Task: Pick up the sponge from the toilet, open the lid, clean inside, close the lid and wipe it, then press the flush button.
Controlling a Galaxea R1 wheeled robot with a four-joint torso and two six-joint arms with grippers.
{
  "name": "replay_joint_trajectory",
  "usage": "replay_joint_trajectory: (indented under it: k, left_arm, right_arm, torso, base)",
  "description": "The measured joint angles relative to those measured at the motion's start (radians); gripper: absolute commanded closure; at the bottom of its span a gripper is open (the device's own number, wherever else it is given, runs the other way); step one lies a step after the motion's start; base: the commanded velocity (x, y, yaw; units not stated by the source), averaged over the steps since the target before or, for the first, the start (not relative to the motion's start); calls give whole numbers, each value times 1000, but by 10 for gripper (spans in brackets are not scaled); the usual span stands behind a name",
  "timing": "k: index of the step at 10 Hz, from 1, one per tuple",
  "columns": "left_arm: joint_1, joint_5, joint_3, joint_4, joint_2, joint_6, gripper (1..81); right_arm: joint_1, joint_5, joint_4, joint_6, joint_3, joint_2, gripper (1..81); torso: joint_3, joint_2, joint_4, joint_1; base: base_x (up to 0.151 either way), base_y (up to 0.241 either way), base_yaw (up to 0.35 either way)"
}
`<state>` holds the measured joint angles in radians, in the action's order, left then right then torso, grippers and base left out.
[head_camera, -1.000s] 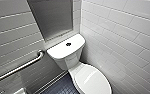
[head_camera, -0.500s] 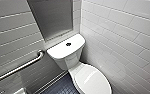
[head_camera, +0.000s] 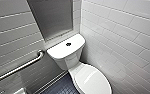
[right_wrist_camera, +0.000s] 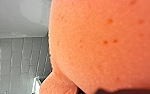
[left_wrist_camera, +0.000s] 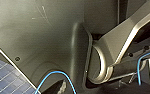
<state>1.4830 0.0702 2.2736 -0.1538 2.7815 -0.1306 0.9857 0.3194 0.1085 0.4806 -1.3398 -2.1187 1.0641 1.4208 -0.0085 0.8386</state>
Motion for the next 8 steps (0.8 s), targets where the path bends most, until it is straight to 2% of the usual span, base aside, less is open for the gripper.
replay_joint_trajectory:
  k: [5, 8]
  left_arm:
    - [-3, -1, 0, 0, 1, 2, 10]
    - [-5, 0, 0, 0, 3, 2, 10]
  right_arm:
    - [-219, -143, -62, 11, 6, -32, 811]
    - [-361, -235, -109, 15, -21, -86, 811]
  torso:
    - [9, 102, 0, 61]
    - [82, 108, 0, 66]
  base:
    - [0, 0, 0]
    - [0, 0, 0]
